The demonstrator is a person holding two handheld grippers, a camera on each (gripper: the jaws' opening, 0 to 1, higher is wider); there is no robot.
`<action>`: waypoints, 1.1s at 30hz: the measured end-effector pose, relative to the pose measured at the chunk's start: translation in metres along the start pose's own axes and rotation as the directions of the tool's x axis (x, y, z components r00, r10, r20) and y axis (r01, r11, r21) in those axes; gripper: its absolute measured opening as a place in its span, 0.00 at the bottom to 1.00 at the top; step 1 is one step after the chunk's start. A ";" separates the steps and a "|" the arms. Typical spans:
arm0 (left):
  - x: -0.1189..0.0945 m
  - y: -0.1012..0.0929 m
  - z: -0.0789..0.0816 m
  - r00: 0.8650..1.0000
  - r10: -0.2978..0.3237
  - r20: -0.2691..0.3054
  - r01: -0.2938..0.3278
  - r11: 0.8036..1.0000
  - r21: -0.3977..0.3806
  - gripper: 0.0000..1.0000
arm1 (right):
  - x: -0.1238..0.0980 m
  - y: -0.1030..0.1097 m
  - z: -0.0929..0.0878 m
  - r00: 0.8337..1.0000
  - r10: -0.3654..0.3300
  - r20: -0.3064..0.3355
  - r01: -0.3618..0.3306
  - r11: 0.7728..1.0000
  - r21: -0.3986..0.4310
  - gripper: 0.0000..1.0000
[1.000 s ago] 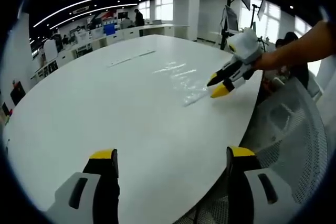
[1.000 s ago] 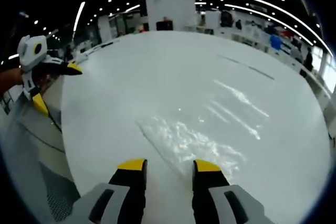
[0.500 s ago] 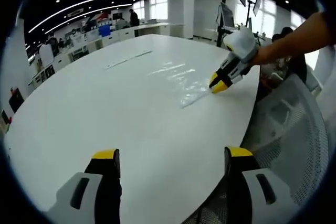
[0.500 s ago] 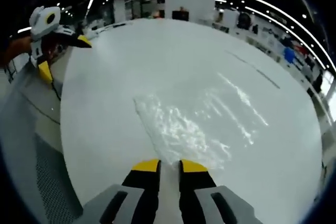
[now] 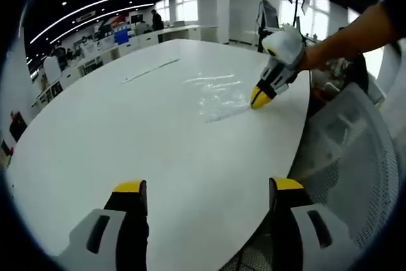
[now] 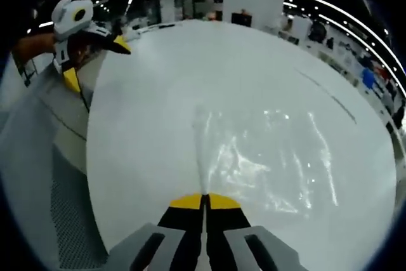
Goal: Open the resealable bag by pulling the two sides of the seal apart until the entire bag opening is separated and visibly accessible.
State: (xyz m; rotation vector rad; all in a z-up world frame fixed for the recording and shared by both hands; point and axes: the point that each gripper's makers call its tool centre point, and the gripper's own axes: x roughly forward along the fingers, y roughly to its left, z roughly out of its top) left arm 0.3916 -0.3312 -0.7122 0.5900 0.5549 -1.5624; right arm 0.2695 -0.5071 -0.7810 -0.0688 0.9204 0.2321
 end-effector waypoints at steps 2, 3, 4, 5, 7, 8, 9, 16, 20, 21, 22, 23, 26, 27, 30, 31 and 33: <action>0.000 0.000 0.000 1.000 -0.003 0.000 0.003 1.000 0.004 0.77 | -0.001 0.001 0.000 1.000 -0.003 -0.002 0.002 1.000 -0.024 0.00; 0.000 -0.001 0.000 1.000 -0.004 -0.001 0.004 1.000 0.006 0.77 | -0.001 0.004 0.000 1.000 0.006 0.000 -0.006 1.000 -0.023 0.00; 0.001 -0.001 0.000 1.000 -0.008 -0.002 0.008 1.000 0.014 0.77 | -0.001 0.012 0.002 0.999 0.038 0.005 -0.038 0.999 -0.002 0.00; 0.002 -0.001 0.000 1.000 -0.011 -0.006 0.011 1.000 0.024 0.77 | -0.003 0.016 0.005 0.999 0.049 0.015 -0.049 0.999 -0.019 0.00; 0.003 -0.002 0.001 1.000 -0.015 -0.004 0.015 0.999 0.043 0.76 | -0.006 0.021 0.010 0.998 0.057 0.031 -0.056 0.998 -0.023 0.00; 0.003 -0.002 0.001 1.000 -0.017 -0.005 0.017 0.999 0.048 0.76 | -0.008 0.023 0.012 0.997 0.061 0.037 -0.060 0.998 -0.027 0.00; 0.004 -0.003 0.001 1.000 -0.019 -0.005 0.020 0.999 0.050 0.76 | -0.009 0.025 0.015 0.997 0.067 0.044 -0.066 0.997 -0.028 0.00; 0.009 -0.005 0.004 0.999 -0.036 0.000 0.036 0.994 0.099 0.75 | -0.020 0.043 0.030 0.989 0.125 0.080 -0.120 0.991 -0.066 0.00; 0.014 -0.009 0.007 0.998 -0.056 -0.008 0.057 0.986 0.158 0.73 | -0.030 0.056 0.037 0.984 0.160 0.080 -0.151 0.983 -0.109 0.00; 0.015 -0.009 0.008 0.998 -0.061 -0.007 0.061 0.984 0.165 0.72 | -0.032 0.058 0.039 0.983 0.168 0.080 -0.158 0.981 -0.112 0.00; 0.016 -0.010 0.010 0.998 -0.065 -0.006 0.065 0.982 0.176 0.72 | -0.034 0.060 0.039 0.982 0.171 0.079 -0.161 0.980 -0.118 0.00; 0.017 -0.010 0.011 0.998 -0.070 -0.007 0.070 0.979 0.189 0.71 | -0.036 0.063 0.040 0.982 0.176 0.075 -0.166 0.978 -0.125 0.00; 0.020 -0.011 0.015 0.997 -0.077 -0.004 0.076 0.977 0.201 0.69 | -0.043 0.070 0.043 0.980 0.188 0.071 -0.177 0.974 -0.141 0.00; 0.021 -0.012 0.019 0.996 -0.085 0.007 0.082 0.976 0.201 0.68 | -0.045 0.072 0.044 0.979 0.193 0.070 -0.182 0.972 -0.148 0.00; 0.024 -0.014 0.023 0.996 -0.092 0.009 0.088 0.969 0.232 0.65 | -0.051 0.078 0.045 0.975 0.212 0.063 -0.199 0.965 -0.169 0.00; 0.024 -0.014 0.024 0.995 -0.095 0.010 0.090 0.967 0.238 0.64 | -0.053 0.080 0.045 0.974 0.219 0.061 -0.205 0.963 -0.175 0.00; 0.025 -0.018 0.030 0.993 -0.112 0.021 0.102 0.957 0.271 0.61 | -0.056 0.085 0.046 0.972 0.232 0.046 -0.219 0.955 -0.199 0.00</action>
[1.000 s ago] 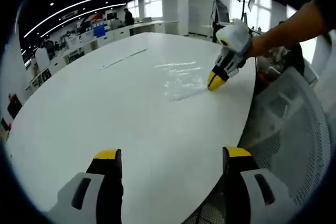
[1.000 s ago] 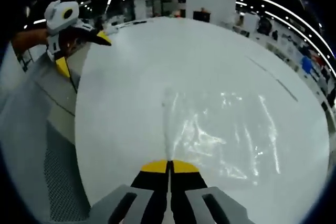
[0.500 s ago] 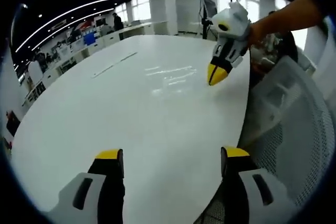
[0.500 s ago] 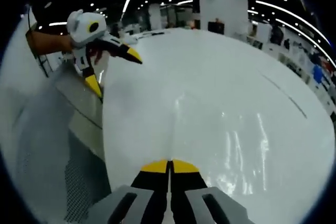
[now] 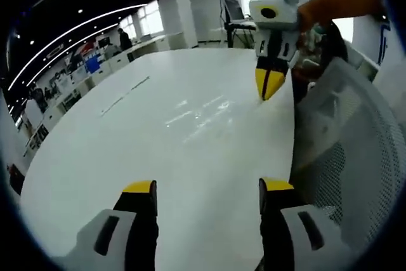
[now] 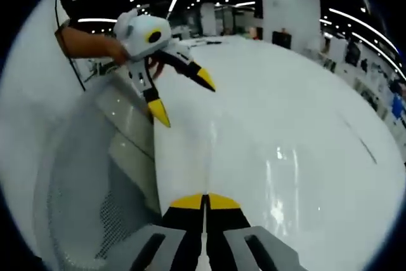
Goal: Open the resealable bag by pulling the two sides of the seal apart until the entire bag opening is separated and visibly accessible.
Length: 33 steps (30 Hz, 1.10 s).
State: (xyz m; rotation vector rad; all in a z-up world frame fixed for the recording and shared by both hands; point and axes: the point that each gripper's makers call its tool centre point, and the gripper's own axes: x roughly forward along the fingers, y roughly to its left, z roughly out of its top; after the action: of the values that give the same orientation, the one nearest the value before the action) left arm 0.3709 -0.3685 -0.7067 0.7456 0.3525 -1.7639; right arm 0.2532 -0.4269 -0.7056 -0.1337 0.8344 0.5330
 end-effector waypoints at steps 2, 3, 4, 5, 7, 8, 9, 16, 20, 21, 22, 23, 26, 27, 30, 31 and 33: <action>0.002 -0.002 0.007 1.000 -0.011 0.017 0.010 0.999 0.033 0.59 | -0.001 0.003 0.001 1.000 0.016 -0.004 -0.016 1.000 -0.015 0.00; 0.003 -0.002 0.011 1.000 -0.016 0.024 0.015 0.998 0.058 0.57 | -0.002 0.004 0.002 1.000 0.023 -0.007 -0.023 0.999 -0.030 0.00; 0.004 -0.003 0.013 1.000 -0.018 0.024 0.016 0.996 0.082 0.55 | -0.003 0.005 0.002 1.000 0.026 -0.008 -0.026 0.999 -0.030 0.00; 0.005 -0.004 0.015 1.000 -0.022 0.022 0.020 0.995 0.094 0.54 | -0.003 0.007 0.004 0.999 0.035 -0.010 -0.035 0.999 -0.032 0.00; 0.008 -0.008 0.020 0.999 -0.042 0.025 0.039 0.991 0.125 0.50 | -0.004 0.008 0.006 0.999 0.042 -0.016 -0.043 0.998 -0.044 0.00; 0.008 -0.009 0.021 0.999 -0.048 0.026 0.044 0.989 0.138 0.48 | -0.004 0.008 0.007 0.999 0.045 -0.019 -0.046 0.998 -0.048 0.00; 0.010 -0.012 0.023 0.998 -0.063 0.023 0.058 0.984 0.167 0.46 | -0.004 0.008 0.008 0.999 0.048 -0.020 -0.048 0.998 -0.050 0.00; 0.015 -0.024 0.025 0.992 -0.127 -0.008 0.124 0.945 0.301 0.30 | -0.004 0.009 0.011 0.998 0.061 -0.030 -0.063 0.995 -0.071 0.00; 0.016 -0.030 0.023 0.989 -0.142 -0.046 0.149 0.917 0.370 0.20 | -0.005 0.009 0.010 0.997 0.067 -0.043 -0.070 0.995 -0.075 0.00; 0.018 -0.031 0.023 0.987 -0.153 -0.053 0.162 0.908 0.386 0.16 | -0.006 0.009 0.010 0.997 0.066 -0.045 -0.069 0.995 -0.078 0.00; 0.018 -0.032 0.023 0.986 -0.159 -0.052 0.166 0.900 0.403 0.13 | -0.007 0.009 0.010 0.997 0.068 -0.044 -0.071 0.995 -0.074 0.00; 0.018 -0.032 0.023 0.986 -0.159 -0.054 0.167 0.897 0.410 0.12 | -0.007 0.009 0.010 0.997 0.069 -0.043 -0.072 0.995 -0.073 0.00; 0.019 -0.033 0.025 0.984 -0.166 -0.060 0.175 0.896 0.407 0.07 | -0.010 0.007 0.009 0.997 0.064 -0.046 -0.067 0.995 -0.070 0.00; 0.019 -0.035 0.025 0.983 -0.171 -0.063 0.182 0.896 0.406 0.05 | -0.011 0.007 0.008 0.997 0.062 -0.044 -0.065 0.996 -0.068 0.00; 0.020 -0.038 0.025 0.981 -0.181 -0.066 0.192 0.894 0.404 0.02 | -0.012 0.006 0.007 0.997 0.057 -0.046 -0.060 0.996 -0.061 0.00; 0.020 -0.039 0.026 0.981 -0.182 -0.067 0.194 0.894 0.404 0.00 | -0.012 0.006 0.007 0.998 0.055 -0.044 -0.057 0.997 -0.058 0.00; 0.019 -0.040 0.026 0.980 -0.185 -0.069 0.197 0.895 0.399 0.00 | -0.012 0.006 0.007 0.998 0.048 -0.039 -0.049 0.998 -0.043 0.00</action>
State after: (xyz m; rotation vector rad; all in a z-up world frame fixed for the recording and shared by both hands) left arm 0.3225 -0.3849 -0.7050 1.0612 0.0765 -2.0450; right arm 0.2483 -0.4246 -0.6916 -0.1646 0.8651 0.5962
